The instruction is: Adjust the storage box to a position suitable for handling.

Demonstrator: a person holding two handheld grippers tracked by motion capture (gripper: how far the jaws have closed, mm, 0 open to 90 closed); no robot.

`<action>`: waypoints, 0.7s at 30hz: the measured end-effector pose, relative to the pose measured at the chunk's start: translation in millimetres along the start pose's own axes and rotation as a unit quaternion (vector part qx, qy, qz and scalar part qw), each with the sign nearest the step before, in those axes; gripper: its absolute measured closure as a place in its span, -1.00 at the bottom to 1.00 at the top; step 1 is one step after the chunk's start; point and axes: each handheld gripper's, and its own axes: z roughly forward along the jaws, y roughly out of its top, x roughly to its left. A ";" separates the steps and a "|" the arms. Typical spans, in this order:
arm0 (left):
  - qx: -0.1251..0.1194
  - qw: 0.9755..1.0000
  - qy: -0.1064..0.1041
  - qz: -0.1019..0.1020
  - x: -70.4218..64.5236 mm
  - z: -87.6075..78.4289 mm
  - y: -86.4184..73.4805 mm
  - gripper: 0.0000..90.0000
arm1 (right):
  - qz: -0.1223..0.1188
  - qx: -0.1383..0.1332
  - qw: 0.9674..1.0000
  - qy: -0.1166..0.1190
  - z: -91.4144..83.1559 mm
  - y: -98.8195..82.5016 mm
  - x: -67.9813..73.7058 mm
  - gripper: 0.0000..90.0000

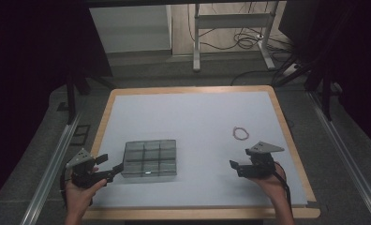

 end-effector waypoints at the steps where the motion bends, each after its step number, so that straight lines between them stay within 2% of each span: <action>1: 0.000 1.000 -0.002 0.000 -0.2 0.5 0.4 -0.66 | 0.001 0.001 1.000 -0.003 -0.4 -0.8 -1.2 -0.60; 3: 0.000 1.000 -0.007 -0.002 -0.4 1.0 1.0 -0.66 | 0.004 0.001 1.000 -0.002 1.0 -1.7 -2.2 -0.59; 7: 0.002 1.000 -0.006 0.003 -1.8 2.2 2.2 -0.66 | -0.007 0.008 1.000 -0.008 4.5 -1.7 -0.2 -0.59; 10: -0.007 1.000 -0.009 0.005 -3.5 0.8 4.2 -0.66 | -0.004 0.008 1.000 -0.013 3.9 -2.8 0.0 -0.59; 13: -0.016 0.999 -0.026 0.012 -8.6 -2.4 6.4 -0.61 | -0.002 0.007 1.000 -0.017 1.3 -4.6 0.9 -0.59; 17: -0.018 0.999 -0.030 0.021 -14.5 -3.0 7.7 -0.60 | -0.002 0.005 1.000 -0.021 -0.9 -1.6 3.8 -0.58; 21: -0.020 0.999 -0.032 0.023 -16.0 -2.6 8.5 -0.55 | -0.005 0.008 1.000 -0.015 0.8 -1.2 5.7 -0.58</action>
